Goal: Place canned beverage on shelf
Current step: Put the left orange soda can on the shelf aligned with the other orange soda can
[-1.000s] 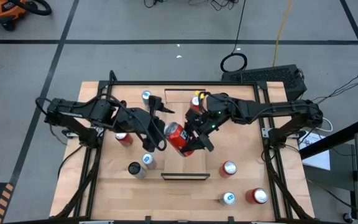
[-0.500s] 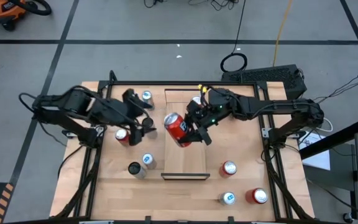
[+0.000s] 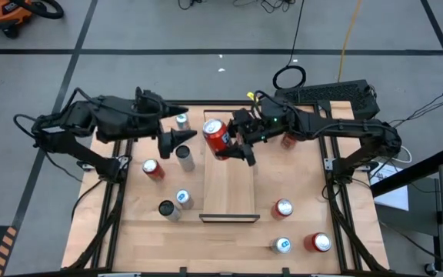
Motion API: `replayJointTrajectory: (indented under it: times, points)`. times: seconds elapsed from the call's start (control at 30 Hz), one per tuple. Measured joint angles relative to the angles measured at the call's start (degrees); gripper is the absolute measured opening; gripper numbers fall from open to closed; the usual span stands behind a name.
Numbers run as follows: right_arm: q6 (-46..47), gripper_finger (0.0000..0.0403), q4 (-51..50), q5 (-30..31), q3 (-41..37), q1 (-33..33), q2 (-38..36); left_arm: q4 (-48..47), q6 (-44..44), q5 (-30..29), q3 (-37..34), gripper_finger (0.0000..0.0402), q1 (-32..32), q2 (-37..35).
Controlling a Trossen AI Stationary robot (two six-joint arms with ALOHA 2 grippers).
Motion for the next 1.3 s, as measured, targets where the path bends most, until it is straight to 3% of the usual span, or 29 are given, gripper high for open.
replayJointTrajectory:
  times: [0.1, 0.23, 0.47, 0.6, 0.83, 1.1, 1.3]
  points:
    - [-1.75, 0.0273, -0.16, 0.20, 0.00, -1.11, 0.00, 3.29, 3.56, 1.33, 0.00, 0.0391, -0.03, 0.23]
    - [-4.26, 0.0274, 0.19, 0.24, 0.00, -1.75, 0.00, 4.64, -0.68, 1.57, 0.00, 0.0391, 0.37, 0.99]
    - [-6.69, 0.0274, 3.01, -0.11, 0.00, -1.82, 0.00, 4.69, 0.41, 6.14, -0.02, 0.0391, 4.84, 2.91]
    - [-6.65, 0.0274, 4.48, -0.11, 0.00, -1.82, -0.03, 4.65, -3.44, 9.67, -0.02, 0.0391, 7.35, 2.90]
    - [-7.55, 0.0274, 2.89, -0.24, 0.00, -1.85, -1.74, 5.48, 0.64, 6.72, -0.02, 0.0391, 7.52, 2.34]
    - [-7.57, 0.0274, -1.68, -0.18, 0.00, -1.85, -4.48, 6.05, 1.60, 7.34, -0.02, 0.0391, 7.45, 5.04]
    - [-7.58, 0.0274, -4.36, -0.10, 0.00, -1.87, -4.52, 8.26, 0.78, 12.07, -0.02, 0.0391, 8.28, 5.08]
